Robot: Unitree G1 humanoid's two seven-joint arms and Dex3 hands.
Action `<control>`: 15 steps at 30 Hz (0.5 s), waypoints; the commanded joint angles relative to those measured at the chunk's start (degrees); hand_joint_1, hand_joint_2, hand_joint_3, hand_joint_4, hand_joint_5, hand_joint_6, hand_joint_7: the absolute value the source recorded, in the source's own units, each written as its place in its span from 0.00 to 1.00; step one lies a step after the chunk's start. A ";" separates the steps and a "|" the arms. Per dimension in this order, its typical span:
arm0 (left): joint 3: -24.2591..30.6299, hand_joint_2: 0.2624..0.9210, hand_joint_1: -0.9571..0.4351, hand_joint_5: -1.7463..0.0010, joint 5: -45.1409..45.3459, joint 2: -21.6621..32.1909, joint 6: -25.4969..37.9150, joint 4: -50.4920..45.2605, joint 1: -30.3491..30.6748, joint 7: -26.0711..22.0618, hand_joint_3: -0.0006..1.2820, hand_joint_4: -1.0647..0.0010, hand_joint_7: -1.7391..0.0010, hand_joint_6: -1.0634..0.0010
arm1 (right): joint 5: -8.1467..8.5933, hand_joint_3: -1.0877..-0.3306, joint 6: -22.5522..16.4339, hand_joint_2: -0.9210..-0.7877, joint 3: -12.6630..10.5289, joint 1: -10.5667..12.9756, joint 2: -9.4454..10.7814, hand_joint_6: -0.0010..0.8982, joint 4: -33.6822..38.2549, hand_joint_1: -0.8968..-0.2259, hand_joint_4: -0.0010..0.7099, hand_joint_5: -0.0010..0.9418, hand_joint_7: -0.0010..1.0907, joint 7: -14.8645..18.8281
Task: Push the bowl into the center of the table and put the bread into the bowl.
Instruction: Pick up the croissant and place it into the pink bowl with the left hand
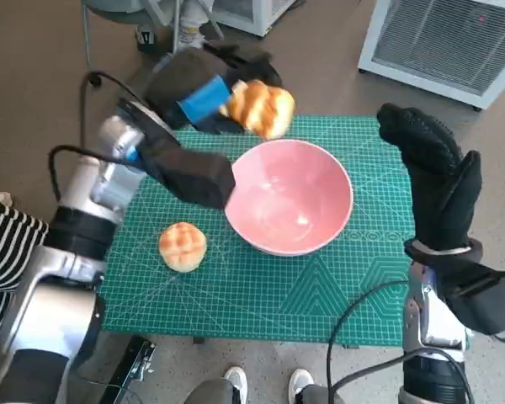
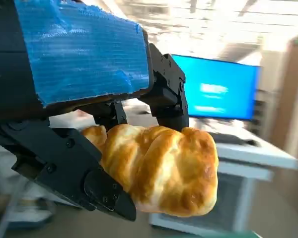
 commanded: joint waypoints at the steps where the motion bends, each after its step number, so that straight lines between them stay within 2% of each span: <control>1: -0.32 1.00 0.69 0.42 -0.51 -1.11 -1.85 -1.22 1.92 -1.10 0.02 0.28 0.30 0.40 | 1.07 0.53 0.34 0.00 -0.26 1.61 -0.29 0.17 0.18 0.26 0.29 0.00 0.33 0.67; 7: -1.72 1.00 0.69 0.41 0.43 -3.15 -4.28 0.82 2.02 -1.94 0.04 0.30 0.28 0.43 | 1.39 0.53 0.19 0.00 -0.53 1.48 -0.45 0.17 0.59 0.27 0.28 0.00 0.33 0.91; 15: -4.07 1.00 0.69 0.37 1.64 -5.40 -4.97 5.21 0.78 -4.23 0.08 0.37 0.25 0.47 | 0.96 0.53 -0.07 0.00 -0.51 1.67 -0.21 0.17 0.40 0.28 0.28 0.00 0.34 0.54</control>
